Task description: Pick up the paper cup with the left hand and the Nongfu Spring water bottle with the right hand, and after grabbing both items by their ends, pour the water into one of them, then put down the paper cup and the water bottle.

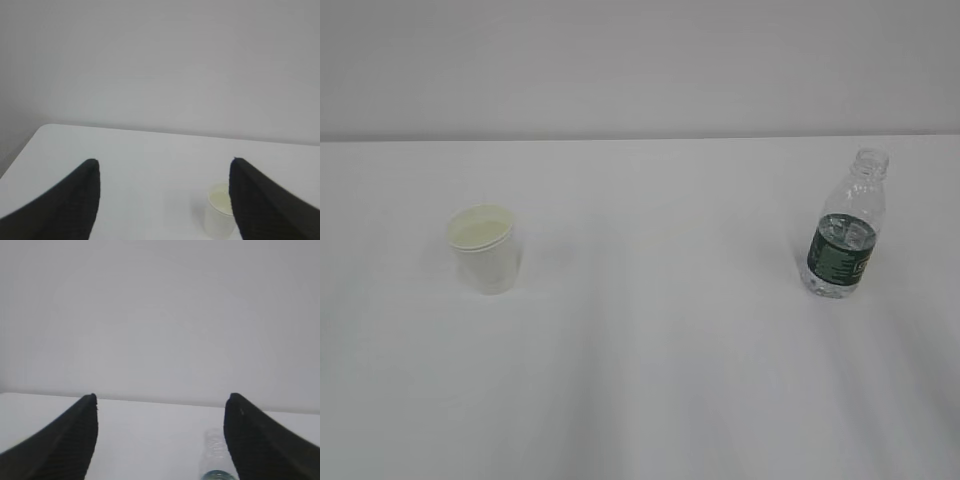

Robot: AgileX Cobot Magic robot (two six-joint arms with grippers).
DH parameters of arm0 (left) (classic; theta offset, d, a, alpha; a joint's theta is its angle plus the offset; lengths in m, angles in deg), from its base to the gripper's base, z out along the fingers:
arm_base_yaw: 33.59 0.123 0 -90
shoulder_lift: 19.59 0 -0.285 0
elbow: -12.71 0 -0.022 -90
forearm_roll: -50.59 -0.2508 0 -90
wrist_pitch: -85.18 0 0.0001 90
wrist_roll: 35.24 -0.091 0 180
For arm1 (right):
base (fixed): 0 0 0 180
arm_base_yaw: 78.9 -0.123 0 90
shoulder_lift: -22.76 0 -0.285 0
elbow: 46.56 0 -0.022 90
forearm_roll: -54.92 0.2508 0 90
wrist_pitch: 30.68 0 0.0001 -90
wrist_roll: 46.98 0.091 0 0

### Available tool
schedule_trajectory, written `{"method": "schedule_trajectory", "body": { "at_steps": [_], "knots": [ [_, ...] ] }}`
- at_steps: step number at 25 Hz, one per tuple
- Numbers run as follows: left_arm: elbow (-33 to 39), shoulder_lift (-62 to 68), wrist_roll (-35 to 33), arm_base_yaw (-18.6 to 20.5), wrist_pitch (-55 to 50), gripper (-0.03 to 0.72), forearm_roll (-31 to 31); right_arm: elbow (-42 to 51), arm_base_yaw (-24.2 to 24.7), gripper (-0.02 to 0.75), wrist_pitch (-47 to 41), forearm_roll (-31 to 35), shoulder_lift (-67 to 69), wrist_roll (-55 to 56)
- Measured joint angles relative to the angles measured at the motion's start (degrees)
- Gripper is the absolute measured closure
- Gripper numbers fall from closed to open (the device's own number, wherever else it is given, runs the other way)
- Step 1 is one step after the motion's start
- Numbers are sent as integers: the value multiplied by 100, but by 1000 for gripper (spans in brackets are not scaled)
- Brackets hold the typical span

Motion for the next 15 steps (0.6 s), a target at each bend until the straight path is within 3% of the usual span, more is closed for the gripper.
{"method": "schedule_trajectory", "body": {
  "at_steps": [3, 6, 15],
  "knots": [
    [-195, -162, -14, 0, -469, 111, 34, -122, 0, 150, 485, -589, -134, 1146],
    [-341, -366, -29, 0, -755, 111, 43, -145, 0, 150, 826, -736, -253, 1694],
    [-391, -809, -117, 0, -1280, 137, 133, -217, 0, 150, 1369, -835, -289, 1882]
  ]
}}
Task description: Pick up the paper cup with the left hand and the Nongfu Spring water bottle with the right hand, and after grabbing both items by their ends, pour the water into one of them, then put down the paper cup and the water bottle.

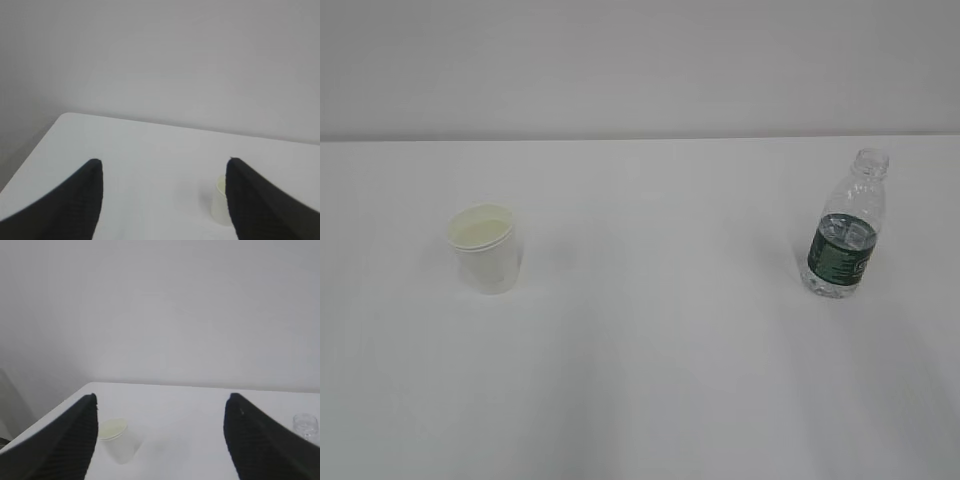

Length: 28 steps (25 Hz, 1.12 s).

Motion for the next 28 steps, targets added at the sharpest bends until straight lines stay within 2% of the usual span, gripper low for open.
{"method": "schedule_trajectory", "body": {
  "at_steps": [12, 18, 23, 28],
  "knots": [
    [-231, -105, -843, 0, -241, 150, 588, -276, 0, 150, 92, 0, 0, 0],
    [-663, -126, -1275, 0, -958, 165, 847, -552, 0, 150, 140, 0, 0, 0],
    [-701, -126, -1463, 0, -1761, 166, 1085, -605, 0, 150, 241, 0, 0, 0],
    [-701, -126, -1699, 0, -2093, 170, 1255, -605, 0, 150, 288, -12, 0, 0]
  ]
}}
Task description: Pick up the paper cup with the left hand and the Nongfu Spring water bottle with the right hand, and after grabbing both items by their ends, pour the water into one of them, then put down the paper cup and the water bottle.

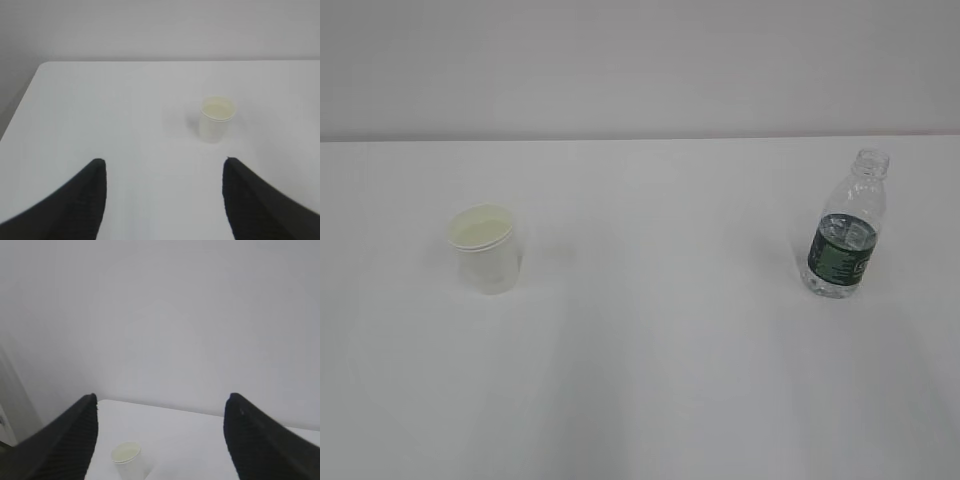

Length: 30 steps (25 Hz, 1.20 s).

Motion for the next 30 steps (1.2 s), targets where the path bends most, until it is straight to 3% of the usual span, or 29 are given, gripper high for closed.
{"method": "schedule_trajectory", "body": {
  "at_steps": [15, 30],
  "knots": [
    [99, -341, -72, 0, -622, 202, 83, 0, 0, 150, 104, 0, 0, 10],
    [539, -769, -77, 0, -479, 227, 47, -40, 0, 150, 378, -12, 0, 141]
  ]
}}
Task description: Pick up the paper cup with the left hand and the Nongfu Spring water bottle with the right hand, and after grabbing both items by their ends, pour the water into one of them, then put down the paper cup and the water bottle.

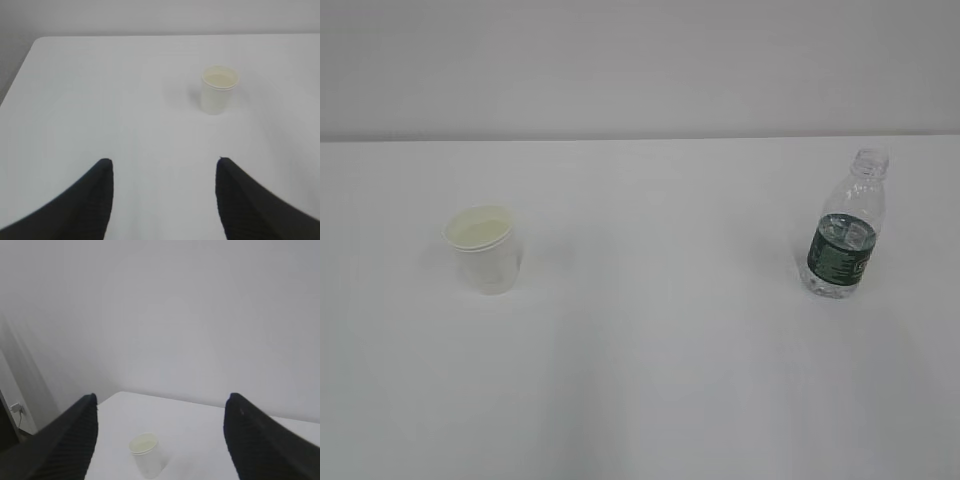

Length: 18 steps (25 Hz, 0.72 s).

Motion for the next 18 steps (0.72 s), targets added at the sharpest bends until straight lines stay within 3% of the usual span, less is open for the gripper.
{"method": "schedule_trajectory", "body": {
  "at_steps": [18],
  "knots": [
    [275, 0, 0, 0, 312, 228, -12, -72, 0, 150, 22, 0, 0, 0]
  ]
}}
